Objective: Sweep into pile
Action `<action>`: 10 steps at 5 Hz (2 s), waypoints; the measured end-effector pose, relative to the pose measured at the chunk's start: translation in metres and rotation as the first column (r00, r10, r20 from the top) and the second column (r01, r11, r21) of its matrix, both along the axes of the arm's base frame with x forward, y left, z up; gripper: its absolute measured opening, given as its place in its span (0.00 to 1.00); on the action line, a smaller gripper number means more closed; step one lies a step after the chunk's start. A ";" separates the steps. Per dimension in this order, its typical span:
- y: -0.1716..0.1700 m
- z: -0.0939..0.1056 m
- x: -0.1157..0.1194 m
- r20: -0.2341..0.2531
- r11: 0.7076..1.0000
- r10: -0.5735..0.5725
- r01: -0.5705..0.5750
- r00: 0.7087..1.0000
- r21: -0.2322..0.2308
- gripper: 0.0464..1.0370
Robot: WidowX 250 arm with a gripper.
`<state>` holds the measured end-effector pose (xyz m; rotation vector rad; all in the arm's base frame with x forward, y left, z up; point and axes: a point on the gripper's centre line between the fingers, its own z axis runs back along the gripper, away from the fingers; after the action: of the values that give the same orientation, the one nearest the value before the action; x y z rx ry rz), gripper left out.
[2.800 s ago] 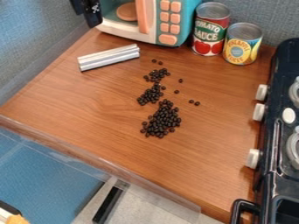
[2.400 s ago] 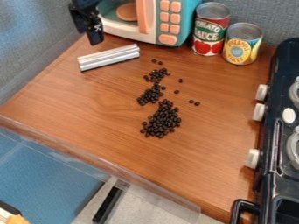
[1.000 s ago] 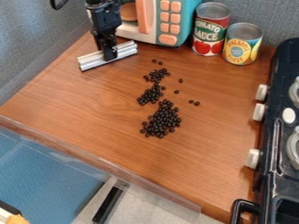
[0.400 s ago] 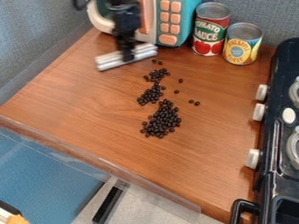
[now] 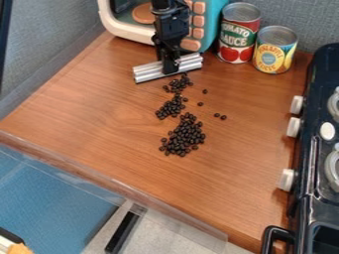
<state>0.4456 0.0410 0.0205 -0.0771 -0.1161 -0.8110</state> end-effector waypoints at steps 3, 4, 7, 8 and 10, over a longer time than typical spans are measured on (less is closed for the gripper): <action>-0.040 -0.002 -0.028 -0.008 0.991 -0.130 0.130 0.992 -0.024 0.32; -0.054 -0.002 -0.039 -0.014 0.986 -0.166 0.165 0.986 -0.033 0.32; -0.075 -0.002 -0.070 -0.022 0.970 -0.239 0.238 0.971 -0.050 0.32; -0.083 0.000 -0.077 -0.019 0.963 -0.267 0.266 0.963 -0.045 0.32; -0.086 0.004 -0.075 -0.013 0.964 -0.261 0.260 0.965 -0.054 0.32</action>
<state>0.3709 -0.0450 0.0245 -0.1520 -0.1094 -1.0708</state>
